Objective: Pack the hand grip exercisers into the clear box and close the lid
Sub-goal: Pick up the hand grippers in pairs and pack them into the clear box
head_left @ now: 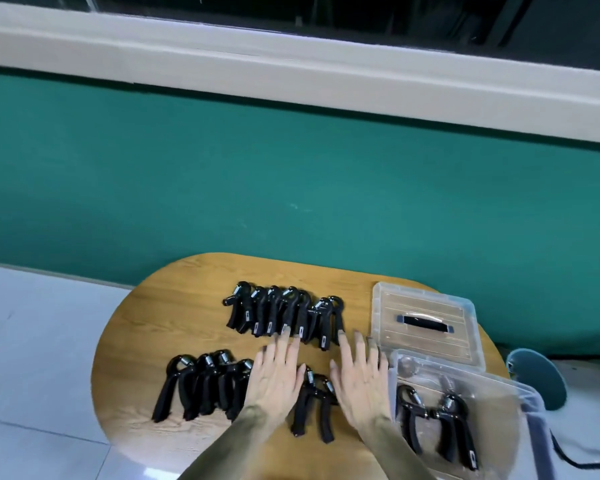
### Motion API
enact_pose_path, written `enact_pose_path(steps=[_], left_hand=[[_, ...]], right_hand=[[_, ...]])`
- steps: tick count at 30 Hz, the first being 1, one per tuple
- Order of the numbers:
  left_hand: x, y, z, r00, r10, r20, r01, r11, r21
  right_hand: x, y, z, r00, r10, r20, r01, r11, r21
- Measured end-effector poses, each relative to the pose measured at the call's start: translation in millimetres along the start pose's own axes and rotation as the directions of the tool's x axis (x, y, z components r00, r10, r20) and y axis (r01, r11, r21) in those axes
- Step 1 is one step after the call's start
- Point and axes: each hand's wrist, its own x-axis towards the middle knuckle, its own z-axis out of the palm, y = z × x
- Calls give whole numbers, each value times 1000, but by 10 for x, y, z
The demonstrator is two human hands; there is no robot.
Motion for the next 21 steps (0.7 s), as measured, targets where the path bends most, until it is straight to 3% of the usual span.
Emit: enact_pose_path(steps=[13,21], left_hand=[[-56,-1061,303,977,-208,38,210,977,-38],[-85,-1737,966,932,-354,77,357,934,-14]], right_hand=[[590,-1058,424,984,-156,90,159,987,-31],[1104,-1697,843,947,-319,36,318,948,14]])
